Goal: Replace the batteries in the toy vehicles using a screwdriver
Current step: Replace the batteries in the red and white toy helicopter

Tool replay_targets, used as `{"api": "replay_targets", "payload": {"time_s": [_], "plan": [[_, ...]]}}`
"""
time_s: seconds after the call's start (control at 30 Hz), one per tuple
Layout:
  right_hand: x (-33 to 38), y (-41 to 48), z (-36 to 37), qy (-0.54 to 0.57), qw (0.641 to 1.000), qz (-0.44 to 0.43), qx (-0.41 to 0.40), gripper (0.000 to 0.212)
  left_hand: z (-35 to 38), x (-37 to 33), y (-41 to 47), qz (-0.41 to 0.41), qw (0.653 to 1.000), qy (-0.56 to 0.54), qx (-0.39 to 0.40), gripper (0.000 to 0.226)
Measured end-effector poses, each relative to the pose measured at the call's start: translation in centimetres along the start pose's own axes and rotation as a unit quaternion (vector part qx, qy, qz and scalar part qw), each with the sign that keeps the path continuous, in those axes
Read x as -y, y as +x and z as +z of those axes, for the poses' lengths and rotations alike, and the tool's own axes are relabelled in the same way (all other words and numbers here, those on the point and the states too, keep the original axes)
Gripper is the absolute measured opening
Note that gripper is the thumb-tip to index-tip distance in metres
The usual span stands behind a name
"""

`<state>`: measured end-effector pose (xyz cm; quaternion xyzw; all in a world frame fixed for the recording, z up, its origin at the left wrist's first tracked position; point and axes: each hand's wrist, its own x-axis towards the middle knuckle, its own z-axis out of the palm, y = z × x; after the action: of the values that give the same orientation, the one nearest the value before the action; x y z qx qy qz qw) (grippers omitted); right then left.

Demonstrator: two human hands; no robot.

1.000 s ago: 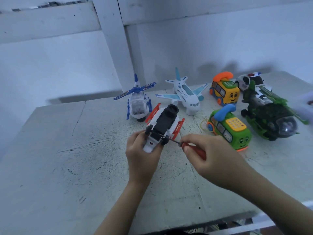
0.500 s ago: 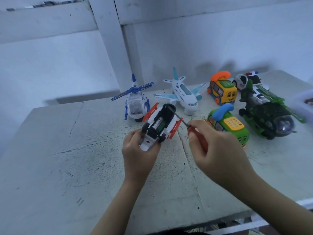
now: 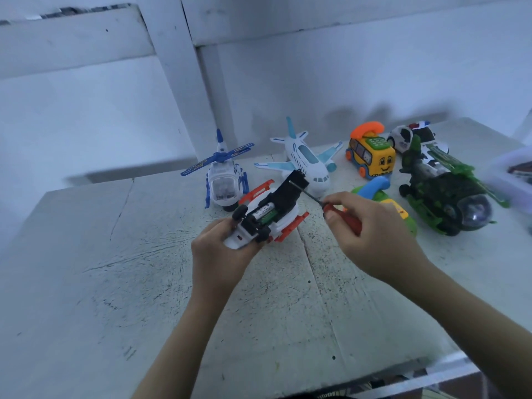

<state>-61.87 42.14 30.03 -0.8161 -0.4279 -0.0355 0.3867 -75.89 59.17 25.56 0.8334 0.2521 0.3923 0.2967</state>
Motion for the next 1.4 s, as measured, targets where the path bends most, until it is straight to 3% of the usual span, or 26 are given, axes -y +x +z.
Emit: {"api": "replay_targets", "payload": {"time_s": [0.2, 0.4, 0.6, 0.8, 0.93, 1.23, 1.4], "plan": [[-0.9, 0.5, -0.2, 0.076, 0.997, 0.024, 0.019, 0.013, -1.1, -0.7, 0.6, 0.034, 0.998, 0.037, -0.023, 0.045], [-1.2, 1.4, -2.1, 0.121, 0.993, 0.011, -0.013, 0.015, -2.9, -3.5, 3.2, 0.145, 0.98, 0.114, -0.08, 0.063], [-3.8, 2.6, -4.2, 0.165, 0.985, 0.022, -0.04, 0.016, -0.8, -5.5, 7.4, 0.229, 0.96, 0.142, -0.079, 0.053], [-8.5, 4.1, -8.9, 0.107, 0.989, 0.043, -0.089, 0.018, 4.7, -9.0, 11.4, 0.322, 0.93, 0.156, -0.081, 0.047], [-12.6, 4.6, -12.6, 0.055, 0.992, 0.081, -0.074, 0.015, 9.7, -12.5, 13.5, 0.363, 0.918, 0.137, -0.076, 0.042], [-22.3, 4.7, -20.7, 0.075, 0.983, 0.153, -0.065, 0.02, 22.9, -19.5, 16.7, 0.441, 0.891, 0.096, -0.036, 0.028], [-27.4, 4.8, -24.4, 0.091, 0.974, 0.192, -0.077, 0.024, 29.3, -21.9, 17.3, 0.425, 0.904, 0.041, 0.005, 0.044]]}}
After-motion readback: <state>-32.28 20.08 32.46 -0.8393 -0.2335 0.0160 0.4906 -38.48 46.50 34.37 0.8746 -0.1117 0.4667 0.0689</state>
